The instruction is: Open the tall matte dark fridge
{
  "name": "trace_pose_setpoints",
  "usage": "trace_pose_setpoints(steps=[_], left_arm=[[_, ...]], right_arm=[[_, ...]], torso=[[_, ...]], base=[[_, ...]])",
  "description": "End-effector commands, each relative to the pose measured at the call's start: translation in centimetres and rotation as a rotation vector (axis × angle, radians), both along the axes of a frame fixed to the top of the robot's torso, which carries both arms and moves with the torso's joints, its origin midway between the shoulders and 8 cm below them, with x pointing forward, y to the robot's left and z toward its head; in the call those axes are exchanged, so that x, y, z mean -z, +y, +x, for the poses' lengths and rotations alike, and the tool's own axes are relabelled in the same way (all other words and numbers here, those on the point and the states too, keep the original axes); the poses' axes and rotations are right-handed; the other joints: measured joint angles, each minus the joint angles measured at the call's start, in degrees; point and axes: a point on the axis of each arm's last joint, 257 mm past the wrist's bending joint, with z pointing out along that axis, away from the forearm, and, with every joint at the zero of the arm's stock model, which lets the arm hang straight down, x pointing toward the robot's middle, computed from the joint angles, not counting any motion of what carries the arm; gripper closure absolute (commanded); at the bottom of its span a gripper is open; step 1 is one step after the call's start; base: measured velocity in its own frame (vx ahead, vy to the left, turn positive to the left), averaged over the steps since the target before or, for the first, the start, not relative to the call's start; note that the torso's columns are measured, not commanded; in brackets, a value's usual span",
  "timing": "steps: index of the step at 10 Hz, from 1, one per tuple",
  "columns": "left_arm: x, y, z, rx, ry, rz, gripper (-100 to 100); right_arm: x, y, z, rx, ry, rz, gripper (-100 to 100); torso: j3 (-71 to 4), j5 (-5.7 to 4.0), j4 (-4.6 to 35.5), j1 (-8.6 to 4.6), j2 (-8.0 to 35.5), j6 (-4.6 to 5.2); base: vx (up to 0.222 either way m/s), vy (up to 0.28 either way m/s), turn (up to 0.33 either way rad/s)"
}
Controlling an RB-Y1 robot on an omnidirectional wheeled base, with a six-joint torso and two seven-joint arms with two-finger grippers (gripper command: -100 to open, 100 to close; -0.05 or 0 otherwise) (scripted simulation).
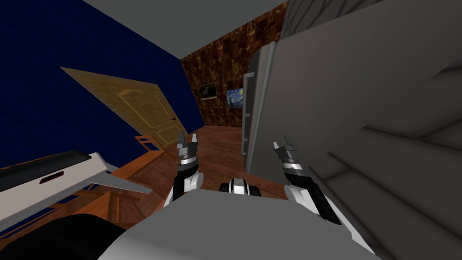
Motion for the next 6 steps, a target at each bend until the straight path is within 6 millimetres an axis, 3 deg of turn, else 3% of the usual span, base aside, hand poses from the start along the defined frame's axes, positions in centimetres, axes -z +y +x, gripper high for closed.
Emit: trace_pose_setpoints(steps=[1,2,5,6], left_arm=[[0.0,0.0,0.0,0.000,0.000,0.000,0],[0.0,0.0,0.0,0.000,0.000,0.000,0],[0.0,0.0,0.0,0.000,0.000,0.000,0],[0.0,0.0,0.0,0.000,0.000,0.000,0]], right_arm=[[2.0,-0.3,0.7,-0.032,0.057,0.077,-100],[2.0,-0.4,0.7,-0.034,0.056,0.093,-100],[5.0,-0.5,1.6,-0.073,0.140,0.203,-100],[5.0,-0.7,1.6,-0.076,0.138,0.231,-100]], torso=[[0.0,0.00,0.0,-0.01,0.0,-0.01],[0.0,-0.01,0.0,-0.03,0.0,0.00],[0.0,0.00,0.0,0.01,0.0,-0.02],[0.0,0.00,0.0,0.01,0.0,0.00]], base=[[0.032,0.000,-0.084],[0.032,0.005,-0.038],[0.040,0.011,-0.071],[0.038,0.011,-0.056]])
